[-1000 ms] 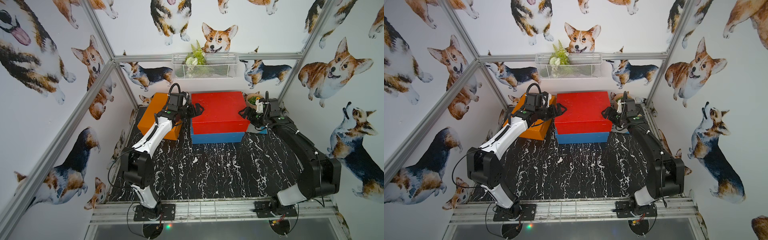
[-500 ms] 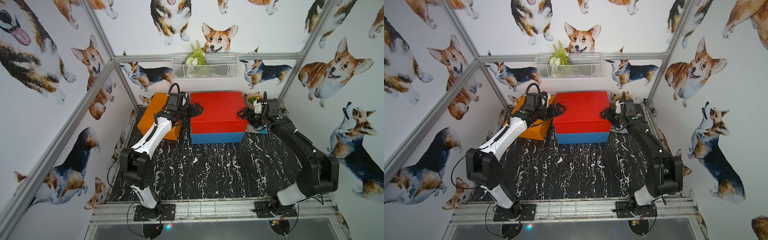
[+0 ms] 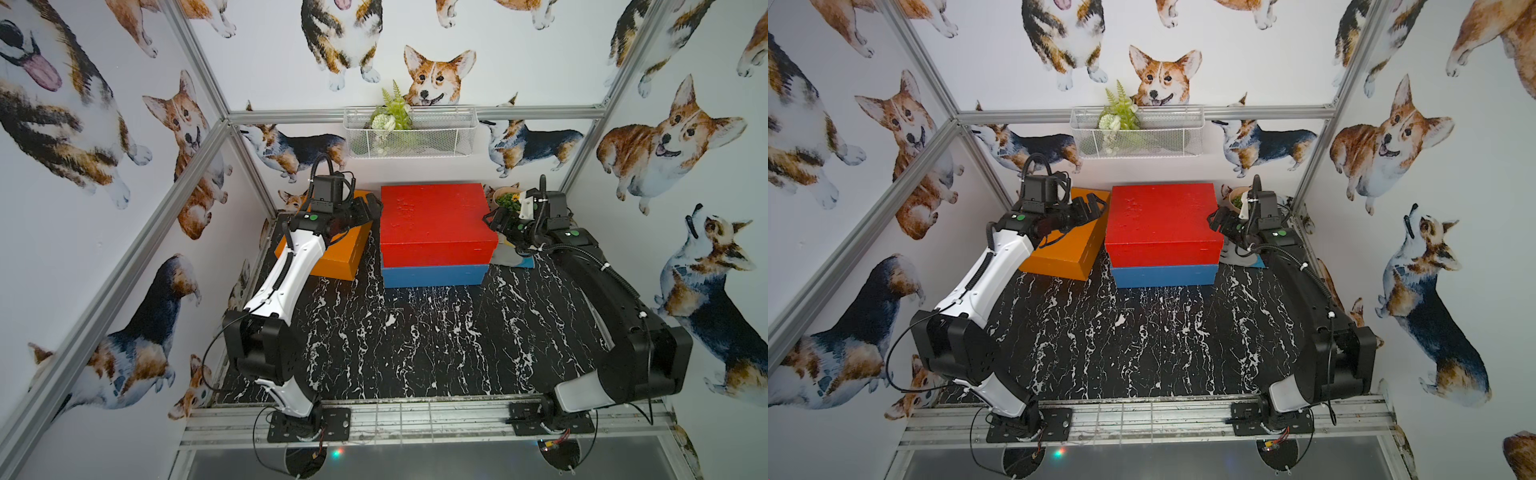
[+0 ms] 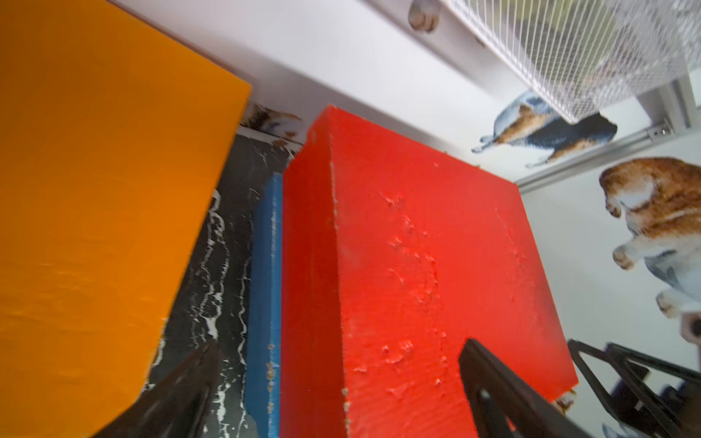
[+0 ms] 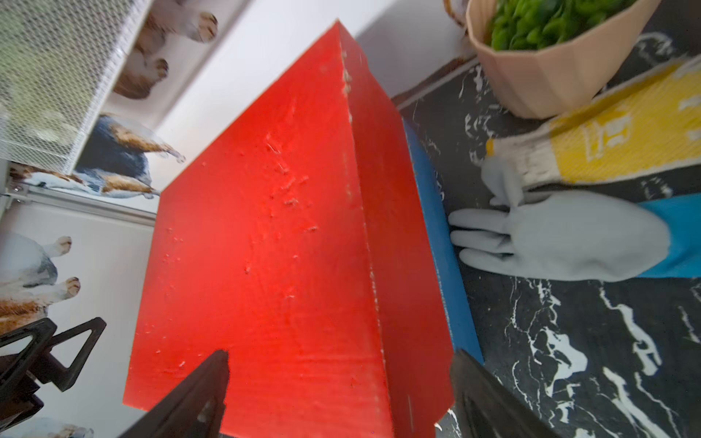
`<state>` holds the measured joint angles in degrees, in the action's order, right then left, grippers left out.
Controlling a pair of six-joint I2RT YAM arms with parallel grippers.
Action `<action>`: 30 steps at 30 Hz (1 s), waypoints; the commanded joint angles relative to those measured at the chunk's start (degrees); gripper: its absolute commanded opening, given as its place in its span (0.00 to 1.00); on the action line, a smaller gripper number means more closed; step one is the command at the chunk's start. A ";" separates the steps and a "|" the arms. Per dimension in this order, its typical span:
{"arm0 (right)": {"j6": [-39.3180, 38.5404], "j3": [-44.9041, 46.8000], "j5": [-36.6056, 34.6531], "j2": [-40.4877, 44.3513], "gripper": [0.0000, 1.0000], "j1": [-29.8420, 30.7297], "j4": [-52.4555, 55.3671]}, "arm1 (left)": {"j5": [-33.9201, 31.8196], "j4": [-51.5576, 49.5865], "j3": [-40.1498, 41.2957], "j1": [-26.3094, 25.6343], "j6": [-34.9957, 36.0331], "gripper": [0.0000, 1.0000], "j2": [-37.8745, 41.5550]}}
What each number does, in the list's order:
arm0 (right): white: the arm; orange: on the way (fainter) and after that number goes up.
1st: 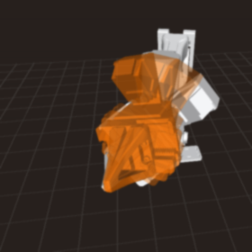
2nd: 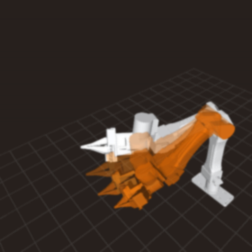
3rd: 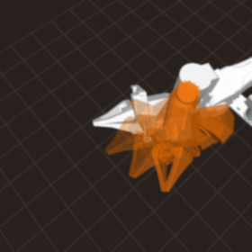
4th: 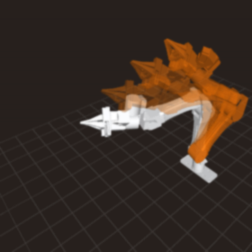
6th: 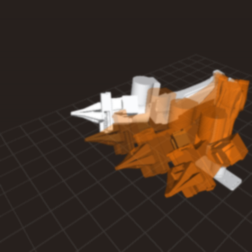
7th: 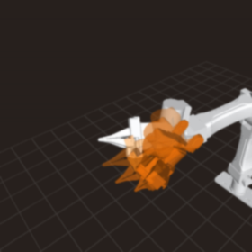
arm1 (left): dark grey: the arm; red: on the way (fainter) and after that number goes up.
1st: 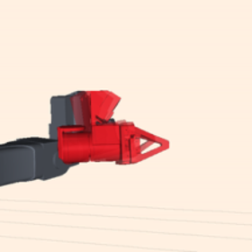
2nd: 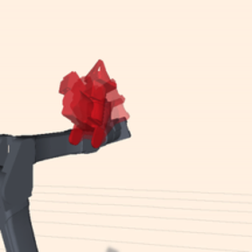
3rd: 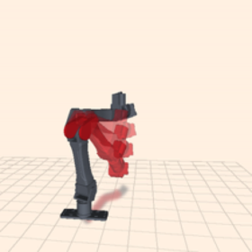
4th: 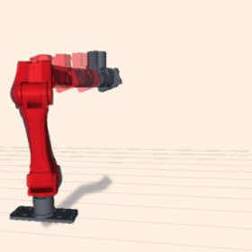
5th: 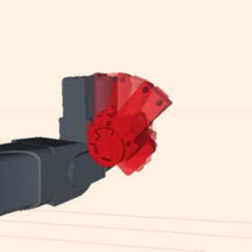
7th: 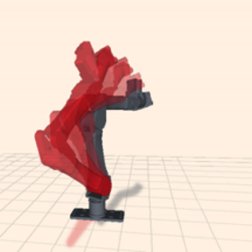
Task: Stack the shoeboxes
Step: Adjust the shoebox, then move the shoebox to the center of the board.
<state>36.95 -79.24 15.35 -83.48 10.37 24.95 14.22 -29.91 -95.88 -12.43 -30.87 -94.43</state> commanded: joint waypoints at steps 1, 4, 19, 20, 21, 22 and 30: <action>-1.47 -1.00 -3.22 1.82 0.93 -0.03 3.46 | -5.58 -4.58 -1.91 2.68 2.74 1.00 1.68; -1.46 -0.25 -4.05 3.68 0.93 -0.09 3.78 | -6.29 -4.35 1.67 6.95 0.73 1.00 2.90; -1.09 3.51 -4.50 10.77 0.93 -0.09 4.05 | 10.74 30.31 40.04 26.84 -21.20 0.95 12.96; -1.09 3.50 -4.30 10.77 0.93 -0.07 4.05 | 12.19 33.59 42.00 27.80 -22.54 0.95 12.67; -1.09 3.61 -4.15 10.73 0.93 -0.01 3.97 | 13.37 36.37 43.35 28.54 -23.54 0.95 12.17; -1.01 3.80 -3.97 10.81 0.93 -0.06 3.88 | 14.46 39.17 44.32 29.13 -24.32 0.95 11.35; -1.18 4.45 -4.01 11.16 0.93 -0.04 3.79 | 17.84 50.96 46.23 29.87 -27.11 0.96 5.95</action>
<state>35.99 -74.96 11.20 -72.64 10.37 28.62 29.41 12.84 -49.54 17.23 -55.77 -87.59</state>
